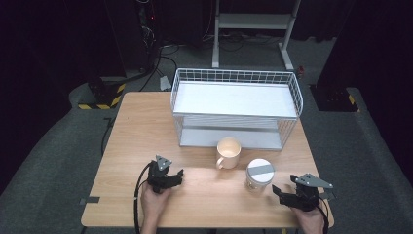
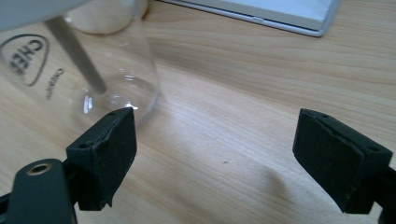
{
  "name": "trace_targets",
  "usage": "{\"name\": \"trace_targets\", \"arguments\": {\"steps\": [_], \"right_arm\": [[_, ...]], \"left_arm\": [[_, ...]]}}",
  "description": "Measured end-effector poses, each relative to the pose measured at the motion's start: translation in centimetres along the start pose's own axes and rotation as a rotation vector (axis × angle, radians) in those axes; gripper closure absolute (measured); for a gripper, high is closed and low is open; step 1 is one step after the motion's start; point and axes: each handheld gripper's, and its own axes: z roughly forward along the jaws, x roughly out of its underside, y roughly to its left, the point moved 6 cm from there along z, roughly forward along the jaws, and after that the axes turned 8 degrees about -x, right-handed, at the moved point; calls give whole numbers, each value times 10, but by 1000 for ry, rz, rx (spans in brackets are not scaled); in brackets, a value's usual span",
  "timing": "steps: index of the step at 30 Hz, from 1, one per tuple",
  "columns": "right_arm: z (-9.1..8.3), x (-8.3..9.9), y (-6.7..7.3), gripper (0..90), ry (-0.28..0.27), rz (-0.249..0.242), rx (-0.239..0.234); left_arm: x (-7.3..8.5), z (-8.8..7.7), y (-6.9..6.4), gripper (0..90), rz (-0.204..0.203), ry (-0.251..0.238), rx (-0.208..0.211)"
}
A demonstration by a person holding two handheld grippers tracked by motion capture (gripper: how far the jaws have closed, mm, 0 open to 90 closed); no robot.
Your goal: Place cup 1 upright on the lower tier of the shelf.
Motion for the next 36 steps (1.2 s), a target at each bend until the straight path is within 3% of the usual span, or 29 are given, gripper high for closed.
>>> {"name": "trace_targets", "arguments": {"steps": [13,16,36], "right_arm": [[1,1,24,107,-11,-46,-60],[3,0,31,100,-10,-92,-60],[20,-18,54,99,-57,-106,-129]], "left_arm": [[0,0,0,235,0,0,0],[0,0,0,236,0,0,0],[0,0,0,235,1,0,0]]}}
